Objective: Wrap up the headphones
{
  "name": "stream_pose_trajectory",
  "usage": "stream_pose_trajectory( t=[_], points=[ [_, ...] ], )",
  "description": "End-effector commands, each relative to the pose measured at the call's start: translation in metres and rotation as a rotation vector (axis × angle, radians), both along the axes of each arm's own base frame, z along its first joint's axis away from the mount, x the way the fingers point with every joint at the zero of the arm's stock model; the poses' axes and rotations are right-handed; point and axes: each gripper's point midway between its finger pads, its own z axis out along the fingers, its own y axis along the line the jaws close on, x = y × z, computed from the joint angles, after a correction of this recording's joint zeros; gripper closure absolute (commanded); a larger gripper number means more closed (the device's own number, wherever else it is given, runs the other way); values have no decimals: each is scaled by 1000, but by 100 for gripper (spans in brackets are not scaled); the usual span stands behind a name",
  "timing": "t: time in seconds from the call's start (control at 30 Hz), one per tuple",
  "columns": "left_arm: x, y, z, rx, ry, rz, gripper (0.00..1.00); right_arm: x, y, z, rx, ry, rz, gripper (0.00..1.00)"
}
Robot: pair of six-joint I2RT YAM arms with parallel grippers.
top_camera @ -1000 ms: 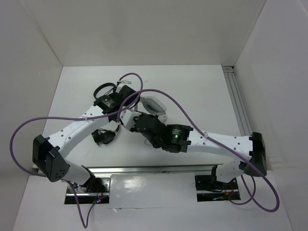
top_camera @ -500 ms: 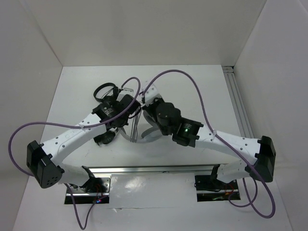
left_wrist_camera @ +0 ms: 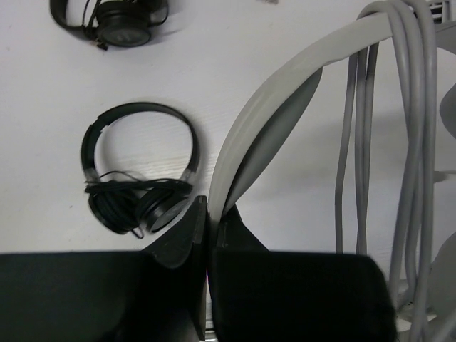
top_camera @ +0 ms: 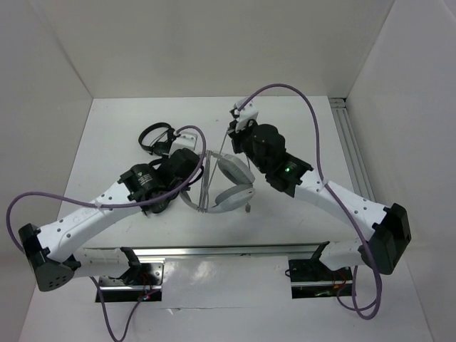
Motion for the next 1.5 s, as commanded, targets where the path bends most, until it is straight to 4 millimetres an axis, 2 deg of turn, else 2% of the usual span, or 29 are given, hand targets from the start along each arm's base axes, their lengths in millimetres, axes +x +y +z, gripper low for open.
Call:
stream_pose_trajectory(
  t=[0.0, 0.07, 0.1, 0.2, 0.27, 0.33, 0.37, 0.43, 0.47, 0.5, 0.53, 0.63, 0.7, 0.77, 0.8, 0.83, 0.87, 0.93, 0.97, 1.0, 1.03, 1.07, 1.1, 1.13, 1.17, 1.2, 1.23, 1.37, 1.47],
  points=[
    [-43, -2, -9, 73, 127, -221, 100, 45, -40, 64, 154, -122, -59, 95],
    [-49, -5, -6, 69, 126, -274, 100, 48, -31, 65, 120, -113, 41, 95],
    [-51, -7, 0, 50, 108, -284, 100, 58, -34, 57, 93, -92, 53, 95],
    [-53, -5, 17, 14, 66, -307, 100, 55, -22, 43, 45, -48, 215, 95],
    [-56, -9, 32, -26, 46, -344, 100, 45, -7, 24, 14, -6, 353, 96],
    [-60, -16, 49, -67, 28, -404, 100, 34, 5, 15, 14, 21, 468, 96],
    [-60, -21, 56, -86, 14, -425, 100, 20, 17, 6, 16, 46, 577, 98],
    [-59, -24, 67, -103, -3, -438, 100, 13, 24, -4, 45, 83, 630, 98],
    [-57, -30, 78, -126, -19, -446, 100, 10, 28, 0, 64, 61, 658, 98],
    [-59, -28, 84, -130, -23, -446, 100, 8, 31, -12, 89, 103, 668, 98],
    [-55, -29, 95, -143, -50, -438, 100, 5, 32, -14, 102, 106, 686, 98],
    [-52, -24, 111, -164, -90, -395, 100, 0, 39, -23, 156, 127, 733, 98],
    [-46, -21, 125, -176, -130, -358, 100, -6, 44, -26, 205, 132, 774, 94],
    [-44, -21, 134, -181, -135, -341, 100, -9, 53, -41, 232, 155, 808, 87],
    [-41, -21, 138, -180, -145, -331, 100, -10, 61, -43, 259, 146, 810, 75],
    [-37, -27, 137, -172, -138, -331, 100, -11, 68, -46, 267, 145, 818, 70],
    [-35, -30, 140, -174, -140, -331, 100, -16, 84, -64, 267, 185, 847, 67],
    [-30, -34, 153, -189, -159, -314, 100, -19, 102, -76, 284, 207, 878, 64],
    [-25, -38, 150, -171, -147, -299, 100, -20, 117, -96, 287, 247, 897, 64],
    [-19, -37, 167, -191, -190, -264, 100, -21, 124, -97, 307, 225, 922, 64],
    [-16, -32, 170, -179, -195, -231, 100, -20, 127, -103, 339, 255, 922, 64],
    [-10, -36, 172, -186, -196, -193, 100, -21, 136, -125, 347, 297, 938, 64],
    [-7, -33, 195, -223, -247, -161, 100, -18, 139, -122, 373, 252, 951, 64],
    [-5, -31, 201, -227, -256, -143, 100, -22, 144, -130, 400, 290, 959, 64],
    [-3, -32, 212, -254, -278, -128, 100, -20, 145, -138, 412, 304, 958, 64],
    [1, -31, 227, -270, -311, -107, 100, -18, 148, -156, 421, 340, 953, 64],
    [4, -31, 234, -293, -324, -92, 100, -18, 150, -153, 438, 315, 973, 64],
    [14, -30, 253, -346, -366, -66, 100, -21, 156, -170, 468, 349, 985, 67],
    [19, -34, 249, -348, -354, -70, 100, -15, 157, -170, 492, 322, 957, 91]
  ],
)
